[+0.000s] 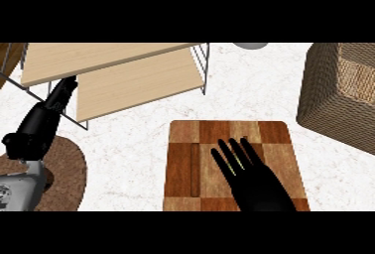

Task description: Pick the lemon from the cutting board and place it in the basket

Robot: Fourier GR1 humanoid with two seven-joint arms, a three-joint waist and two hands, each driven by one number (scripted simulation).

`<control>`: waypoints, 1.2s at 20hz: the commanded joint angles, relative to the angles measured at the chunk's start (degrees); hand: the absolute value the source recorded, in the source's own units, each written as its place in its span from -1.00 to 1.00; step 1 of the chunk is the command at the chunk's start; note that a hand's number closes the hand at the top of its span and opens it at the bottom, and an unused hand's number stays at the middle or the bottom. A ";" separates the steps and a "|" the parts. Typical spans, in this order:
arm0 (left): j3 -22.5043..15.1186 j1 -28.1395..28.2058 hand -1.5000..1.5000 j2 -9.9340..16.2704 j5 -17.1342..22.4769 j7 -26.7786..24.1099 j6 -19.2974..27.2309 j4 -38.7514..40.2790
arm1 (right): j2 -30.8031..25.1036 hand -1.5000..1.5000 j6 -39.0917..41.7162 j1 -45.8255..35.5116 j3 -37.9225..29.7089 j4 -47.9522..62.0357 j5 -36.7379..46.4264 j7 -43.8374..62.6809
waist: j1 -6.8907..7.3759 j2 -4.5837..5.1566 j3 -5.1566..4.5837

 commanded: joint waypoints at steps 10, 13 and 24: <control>2.25 0.58 0.00 -1.61 -1.28 2.98 -3.18 -2.91 | 5.29 -1.00 -7.01 0.00 -5.73 11.62 3.55 -8.78 | 0.17 0.01 0.00; 3.72 1.52 0.00 -2.02 -2.52 -2.73 -2.69 0.72 | 4.41 -1.00 -11.81 4.39 -4.03 12.27 6.16 -10.06 | 0.02 0.02 0.00; 3.79 -1.03 0.00 -3.43 -4.52 -1.45 -3.76 1.75 | 2.29 -1.00 -11.17 3.79 -13.57 14.80 3.88 -17.50 | -0.09 0.04 0.00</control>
